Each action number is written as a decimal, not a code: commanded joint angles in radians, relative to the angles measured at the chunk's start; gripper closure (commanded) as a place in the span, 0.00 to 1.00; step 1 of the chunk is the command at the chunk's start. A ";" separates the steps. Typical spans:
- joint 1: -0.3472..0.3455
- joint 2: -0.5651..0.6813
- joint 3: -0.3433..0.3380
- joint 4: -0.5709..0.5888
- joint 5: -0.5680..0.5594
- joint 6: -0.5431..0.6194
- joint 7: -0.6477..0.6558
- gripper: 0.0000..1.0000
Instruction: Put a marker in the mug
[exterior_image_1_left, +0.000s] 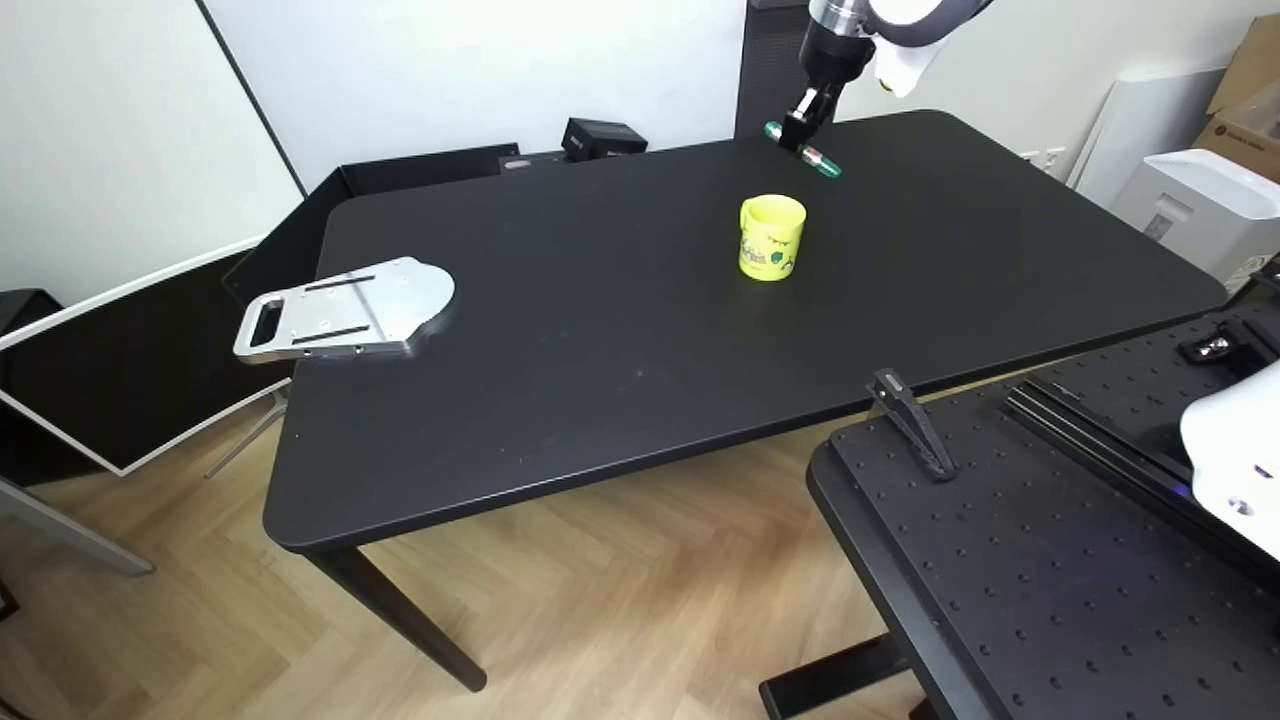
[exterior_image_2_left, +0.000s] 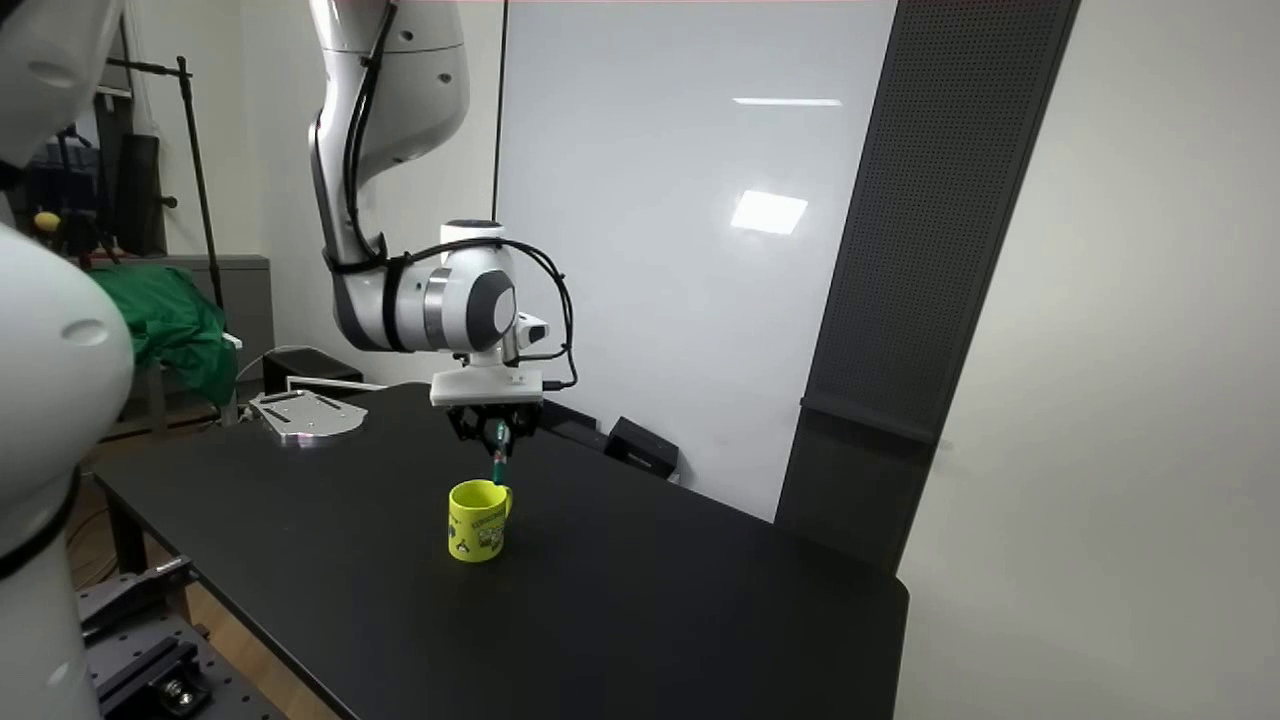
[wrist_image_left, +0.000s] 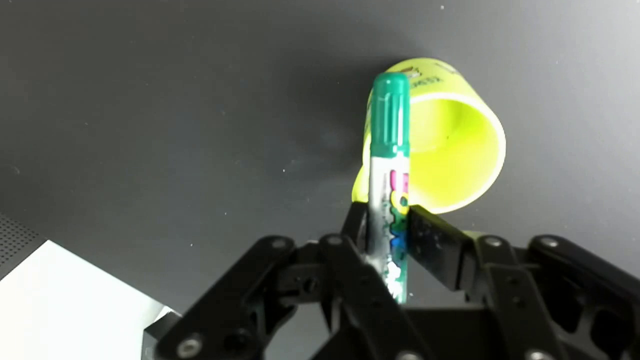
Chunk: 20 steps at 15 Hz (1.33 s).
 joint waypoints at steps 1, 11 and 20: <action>-0.011 0.027 0.018 -0.025 0.050 0.148 0.061 0.94; 0.033 0.203 0.017 -0.017 0.178 0.484 0.068 0.94; 0.112 0.307 0.007 0.116 0.248 0.442 0.079 0.94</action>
